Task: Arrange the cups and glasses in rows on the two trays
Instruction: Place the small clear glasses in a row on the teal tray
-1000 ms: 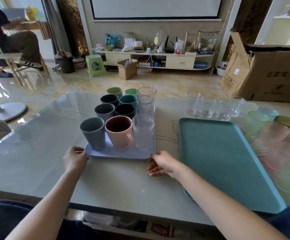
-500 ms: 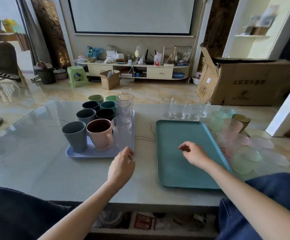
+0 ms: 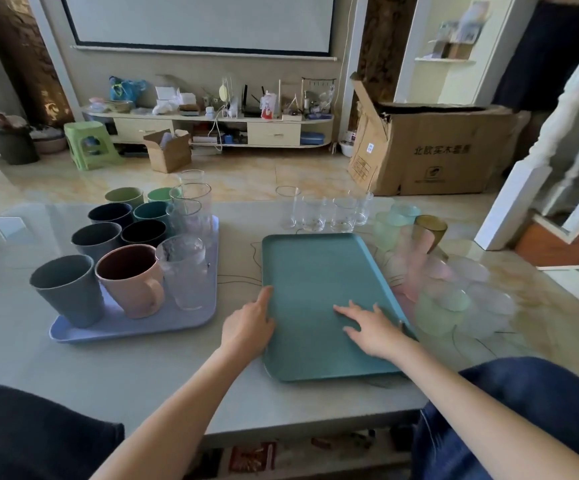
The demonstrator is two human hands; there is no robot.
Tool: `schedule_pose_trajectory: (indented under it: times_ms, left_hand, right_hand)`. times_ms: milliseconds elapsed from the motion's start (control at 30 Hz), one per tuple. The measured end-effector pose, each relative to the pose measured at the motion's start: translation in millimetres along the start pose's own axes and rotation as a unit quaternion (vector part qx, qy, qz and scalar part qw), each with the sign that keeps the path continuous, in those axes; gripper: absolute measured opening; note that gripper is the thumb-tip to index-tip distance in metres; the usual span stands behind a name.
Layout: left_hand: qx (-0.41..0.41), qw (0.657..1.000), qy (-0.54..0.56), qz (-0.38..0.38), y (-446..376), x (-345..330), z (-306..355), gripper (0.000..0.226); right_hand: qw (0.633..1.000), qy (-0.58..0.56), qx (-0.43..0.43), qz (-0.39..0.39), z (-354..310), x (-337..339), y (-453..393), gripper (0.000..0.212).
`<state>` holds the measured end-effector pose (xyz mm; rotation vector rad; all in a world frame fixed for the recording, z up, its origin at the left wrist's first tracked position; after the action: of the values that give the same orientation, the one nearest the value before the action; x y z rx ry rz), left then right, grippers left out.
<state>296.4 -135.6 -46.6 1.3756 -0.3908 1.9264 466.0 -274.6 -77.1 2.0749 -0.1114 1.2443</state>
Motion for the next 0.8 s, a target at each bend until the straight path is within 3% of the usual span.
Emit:
schedule_pose_trajectory:
  times_ms: [167, 433, 633, 800]
  left_hand:
    - [-0.013, 0.998, 0.04, 0.043, -3, 5, -25, 0.047]
    - [0.041, 0.994, 0.09, 0.056, -38, 18, -49, 0.037]
    - [0.072, 0.985, 0.096, 0.127, -80, 42, -51, 0.029]
    - [0.079, 0.982, 0.094, 0.145, -118, 49, -60, 0.034]
  right_hand:
    - [0.999, 0.031, 0.026, 0.004, -28, 5, -1, 0.048]
    - [0.991, 0.122, 0.041, 0.048, -63, 49, -4, 0.036]
    - [0.975, -0.018, 0.086, 0.205, -90, 143, -58, 0.031]
    - [0.96, 0.028, 0.109, 0.257, -137, 212, -133, 0.051]
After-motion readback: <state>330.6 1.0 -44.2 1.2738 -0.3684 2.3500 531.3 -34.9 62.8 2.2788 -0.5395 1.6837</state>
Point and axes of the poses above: each hand's wrist, its own y-axis away from the middle knuckle, its own x-axis out of the back of the hand, z = x × y, the point moved 9 cm from there along -y, towards the middle knuckle, and after that the axes turned 13 degrees about -z, right-handed, at the moved point
